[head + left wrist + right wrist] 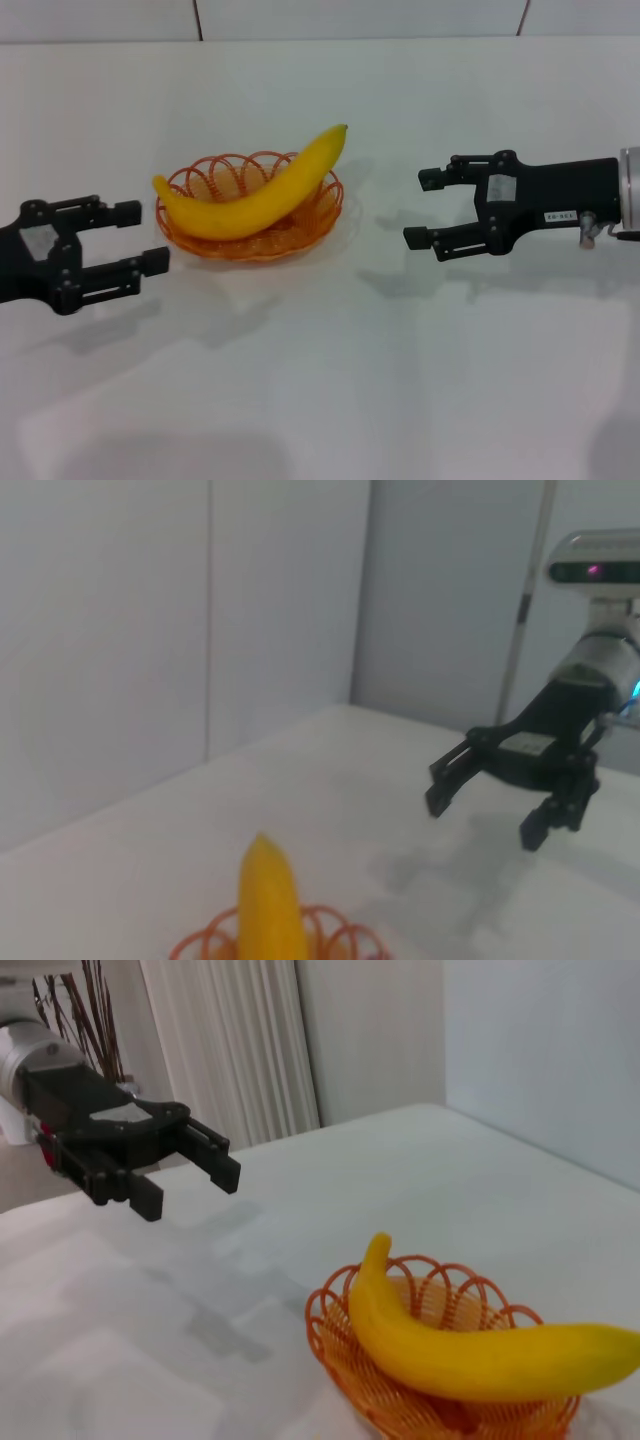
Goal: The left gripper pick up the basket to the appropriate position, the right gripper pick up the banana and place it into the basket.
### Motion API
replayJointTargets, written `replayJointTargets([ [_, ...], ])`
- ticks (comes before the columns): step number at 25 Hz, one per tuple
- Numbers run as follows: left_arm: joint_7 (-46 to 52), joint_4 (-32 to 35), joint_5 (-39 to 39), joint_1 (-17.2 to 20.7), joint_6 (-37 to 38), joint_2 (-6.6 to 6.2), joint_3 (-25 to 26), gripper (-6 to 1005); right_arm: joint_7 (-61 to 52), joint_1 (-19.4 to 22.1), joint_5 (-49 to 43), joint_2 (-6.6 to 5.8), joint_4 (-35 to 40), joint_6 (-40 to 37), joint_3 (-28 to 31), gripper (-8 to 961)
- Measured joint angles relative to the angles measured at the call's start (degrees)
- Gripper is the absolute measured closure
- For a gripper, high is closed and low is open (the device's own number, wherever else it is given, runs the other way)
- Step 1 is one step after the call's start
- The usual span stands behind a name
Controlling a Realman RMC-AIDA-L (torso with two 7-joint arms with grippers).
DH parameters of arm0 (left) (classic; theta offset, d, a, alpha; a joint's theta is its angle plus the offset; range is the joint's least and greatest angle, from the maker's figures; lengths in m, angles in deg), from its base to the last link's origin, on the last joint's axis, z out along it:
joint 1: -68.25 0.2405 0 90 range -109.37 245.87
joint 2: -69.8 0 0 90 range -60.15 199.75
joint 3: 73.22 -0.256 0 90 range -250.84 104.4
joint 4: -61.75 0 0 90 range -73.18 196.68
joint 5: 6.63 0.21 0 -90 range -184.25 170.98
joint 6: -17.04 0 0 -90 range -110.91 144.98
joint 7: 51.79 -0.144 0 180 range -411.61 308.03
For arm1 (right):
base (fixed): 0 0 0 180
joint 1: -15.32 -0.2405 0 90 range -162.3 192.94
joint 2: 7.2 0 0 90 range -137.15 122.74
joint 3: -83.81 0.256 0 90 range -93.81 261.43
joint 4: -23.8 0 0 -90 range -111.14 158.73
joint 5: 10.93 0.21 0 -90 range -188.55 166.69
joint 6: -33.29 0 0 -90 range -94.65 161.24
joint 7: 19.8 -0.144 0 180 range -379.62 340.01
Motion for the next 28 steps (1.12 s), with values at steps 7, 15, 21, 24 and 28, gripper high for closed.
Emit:
replayJointTargets([
  [7, 2.2, 0.3, 4.3, 0.2, 0.0, 0.00, 5.9, 324, -2.9, -0.5, -3.1, 0.22, 0.4, 2.6, 0.0, 90],
  [15, 2.7, 0.7, 6.1, 0.9, -0.5, 0.08, 7.8, 324, -3.1, -0.5, -3.4, 0.35, 0.5, 2.9, -0.2, 90],
  [21, 1.5, 0.5, 6.1, 0.9, -0.5, 0.13, 8.1, 324, -3.1, -0.4, -3.7, 0.21, 0.3, 2.9, 0.0, 91],
  [24, 0.9, 0.3, 6.1, 0.9, -0.5, 0.20, 8.1, 324, -3.1, -0.4, -4.0, 0.23, 0.3, 3.0, 0.0, 91],
  [28, 0.8, 0.2, 6.1, 0.8, -0.5, 0.20, 8.1, 324, -3.0, -0.5, -4.0, 0.29, 0.3, 3.0, 0.0, 91],
])
